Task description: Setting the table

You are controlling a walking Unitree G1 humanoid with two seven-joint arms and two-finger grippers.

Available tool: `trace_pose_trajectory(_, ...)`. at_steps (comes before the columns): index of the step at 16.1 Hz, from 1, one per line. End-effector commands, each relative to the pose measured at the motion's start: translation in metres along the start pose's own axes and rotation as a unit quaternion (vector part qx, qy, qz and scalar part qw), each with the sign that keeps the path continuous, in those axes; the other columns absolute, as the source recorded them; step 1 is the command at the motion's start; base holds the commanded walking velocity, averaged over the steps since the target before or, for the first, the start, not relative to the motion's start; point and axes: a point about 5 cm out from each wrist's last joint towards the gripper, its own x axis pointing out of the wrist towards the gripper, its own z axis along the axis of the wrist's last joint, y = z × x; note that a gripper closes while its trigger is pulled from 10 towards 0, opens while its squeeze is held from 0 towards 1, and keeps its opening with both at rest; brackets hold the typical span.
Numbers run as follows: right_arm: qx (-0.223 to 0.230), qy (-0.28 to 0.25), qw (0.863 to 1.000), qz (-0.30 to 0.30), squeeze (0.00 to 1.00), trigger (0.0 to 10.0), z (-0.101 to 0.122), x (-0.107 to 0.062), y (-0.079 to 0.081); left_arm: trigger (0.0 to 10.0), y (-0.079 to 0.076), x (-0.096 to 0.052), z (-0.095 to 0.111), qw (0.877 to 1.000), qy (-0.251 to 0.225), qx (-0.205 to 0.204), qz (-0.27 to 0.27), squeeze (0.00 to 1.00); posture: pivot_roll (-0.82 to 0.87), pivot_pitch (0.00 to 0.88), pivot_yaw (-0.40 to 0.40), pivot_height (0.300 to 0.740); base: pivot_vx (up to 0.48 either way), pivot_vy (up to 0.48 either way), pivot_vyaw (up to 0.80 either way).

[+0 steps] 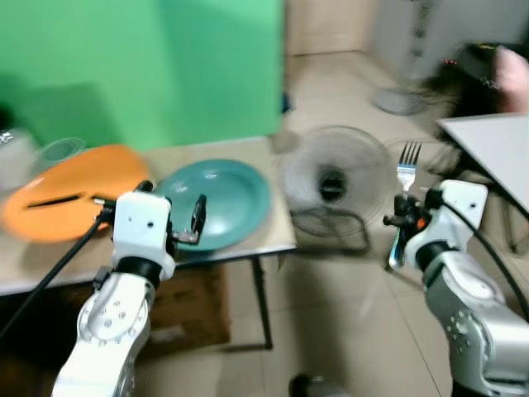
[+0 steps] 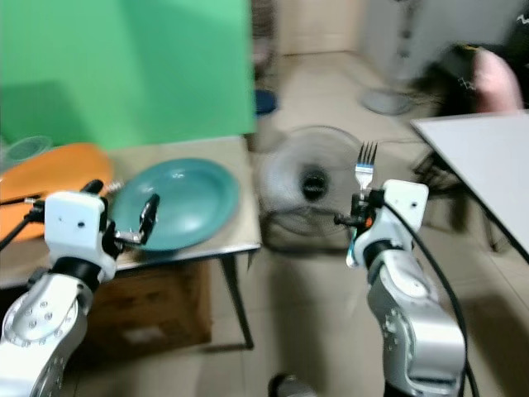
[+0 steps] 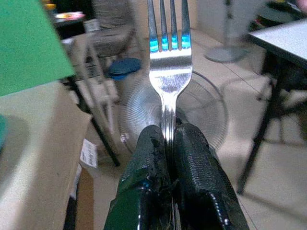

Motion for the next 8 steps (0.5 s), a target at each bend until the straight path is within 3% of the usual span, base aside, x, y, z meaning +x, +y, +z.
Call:
trace_pose_trajectory(1,-0.003,0.002,1.0,-0.024,0.0,10.0,0.002,-0.001,-0.004,10.0,0.0,0.002,-0.001,1.0,-0.003,-0.011,-0.004,0.0,-0.05,0.0,0.089,0.74,0.0,0.0,-0.8)
trace_pose_trajectory(4,0.0,0.007,0.999,-0.044,0.0,10.0,0.01,0.002,-0.005,10.0,-0.007,0.004,-0.004,0.999,0.001,-0.045,-0.012,0.0,-0.06,0.0,0.108,0.74,0.0,0.0,-0.79)
trace_pose_trajectory(6,-0.002,0.005,0.999,-0.04,0.0,10.0,0.013,0.004,-0.002,10.0,-0.009,0.001,-0.008,0.999,0.008,-0.029,-0.024,0.0,-0.06,0.0,0.102,0.74,0.0,0.0,-0.79)
trace_pose_trajectory(8,-0.007,0.003,0.999,-0.034,0.0,10.0,0.015,0.007,0.004,10.0,-0.007,0.001,-0.009,0.999,0.007,-0.038,-0.019,0.0,-0.06,0.0,0.093,0.74,0.0,0.0,-0.79)
